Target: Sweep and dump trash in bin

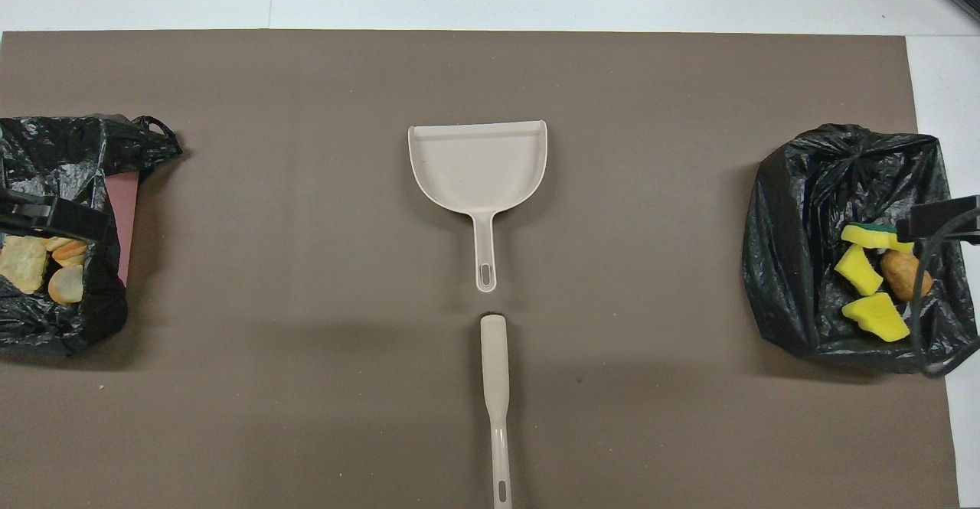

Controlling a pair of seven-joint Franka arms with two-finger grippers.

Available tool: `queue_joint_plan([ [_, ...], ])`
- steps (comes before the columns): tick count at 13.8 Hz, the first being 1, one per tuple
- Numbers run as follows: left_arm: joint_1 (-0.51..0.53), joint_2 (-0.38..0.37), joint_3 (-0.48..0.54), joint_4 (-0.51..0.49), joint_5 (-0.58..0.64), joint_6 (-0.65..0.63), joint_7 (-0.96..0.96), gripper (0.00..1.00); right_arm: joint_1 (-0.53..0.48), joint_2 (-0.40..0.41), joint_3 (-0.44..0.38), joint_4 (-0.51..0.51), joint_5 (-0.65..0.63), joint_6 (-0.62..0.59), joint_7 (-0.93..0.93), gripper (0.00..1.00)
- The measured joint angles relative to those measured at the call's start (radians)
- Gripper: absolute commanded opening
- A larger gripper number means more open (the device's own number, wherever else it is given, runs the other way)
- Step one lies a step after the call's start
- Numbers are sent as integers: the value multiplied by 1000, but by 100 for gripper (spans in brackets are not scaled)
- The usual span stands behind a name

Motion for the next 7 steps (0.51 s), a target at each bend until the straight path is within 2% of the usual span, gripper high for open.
queue_joint_plan([
  [7,0,6,-4,12,0,-8,0,100,0,0,0,0,0,0,0,100],
])
